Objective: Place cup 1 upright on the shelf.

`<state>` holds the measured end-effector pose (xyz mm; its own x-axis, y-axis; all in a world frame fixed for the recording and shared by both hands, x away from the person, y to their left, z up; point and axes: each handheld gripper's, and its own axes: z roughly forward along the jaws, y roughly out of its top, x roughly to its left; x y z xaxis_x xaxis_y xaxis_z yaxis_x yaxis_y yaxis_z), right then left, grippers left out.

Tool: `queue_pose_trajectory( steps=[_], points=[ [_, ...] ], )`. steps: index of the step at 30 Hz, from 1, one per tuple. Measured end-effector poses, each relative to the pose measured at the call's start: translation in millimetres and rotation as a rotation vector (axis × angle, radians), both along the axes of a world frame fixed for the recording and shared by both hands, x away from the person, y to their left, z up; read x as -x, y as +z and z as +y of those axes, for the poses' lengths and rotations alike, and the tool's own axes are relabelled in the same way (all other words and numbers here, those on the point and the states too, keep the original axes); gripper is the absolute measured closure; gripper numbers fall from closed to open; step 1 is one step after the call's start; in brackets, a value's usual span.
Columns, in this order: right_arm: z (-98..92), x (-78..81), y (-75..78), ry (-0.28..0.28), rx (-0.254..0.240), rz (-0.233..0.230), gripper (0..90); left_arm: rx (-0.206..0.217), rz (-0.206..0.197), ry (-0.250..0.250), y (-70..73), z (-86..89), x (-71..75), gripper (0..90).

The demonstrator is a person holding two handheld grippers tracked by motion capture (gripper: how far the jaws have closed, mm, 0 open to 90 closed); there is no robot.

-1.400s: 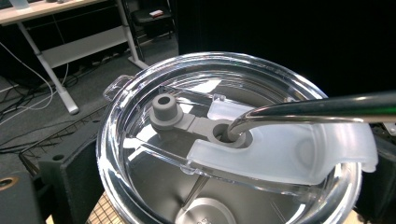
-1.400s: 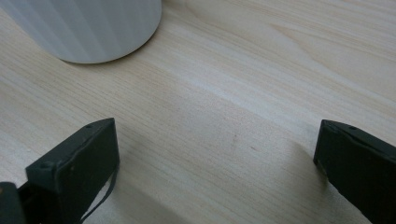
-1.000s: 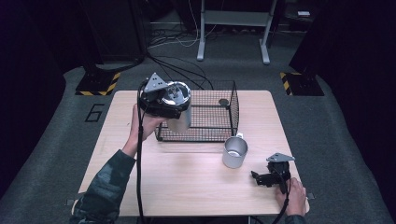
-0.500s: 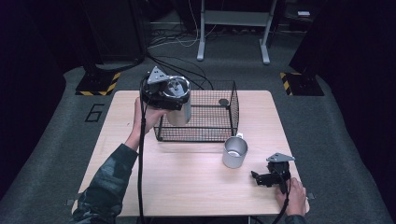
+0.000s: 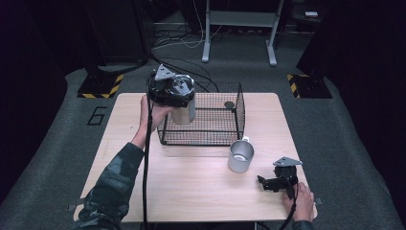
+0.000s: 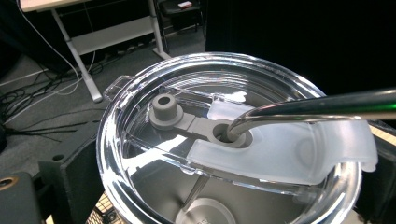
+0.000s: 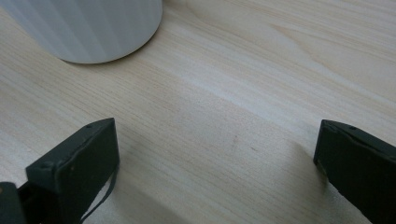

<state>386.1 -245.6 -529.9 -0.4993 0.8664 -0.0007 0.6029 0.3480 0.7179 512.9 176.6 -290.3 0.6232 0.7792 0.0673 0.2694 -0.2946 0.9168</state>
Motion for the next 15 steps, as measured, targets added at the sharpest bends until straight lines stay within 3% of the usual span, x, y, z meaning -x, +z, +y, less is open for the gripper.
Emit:
queue_pose_trajectory(
  steps=[4,9,15],
  points=[
    [-0.1,0.0,0.1,0.001,0.002,0.003,0.0,0.015,0.011,0.004,-0.3,0.7,-7.9,3.7],
    [0.0,-0.1,0.1,0.002,0.002,0.002,0.0,0.002,0.014,0.013,0.7,-1.6,-15.2,3.7],
    [0.0,-0.1,0.1,0.002,0.002,0.002,0.0,0.004,0.034,0.032,-7.1,-5.4,-27.0,3.7]
  ],
)
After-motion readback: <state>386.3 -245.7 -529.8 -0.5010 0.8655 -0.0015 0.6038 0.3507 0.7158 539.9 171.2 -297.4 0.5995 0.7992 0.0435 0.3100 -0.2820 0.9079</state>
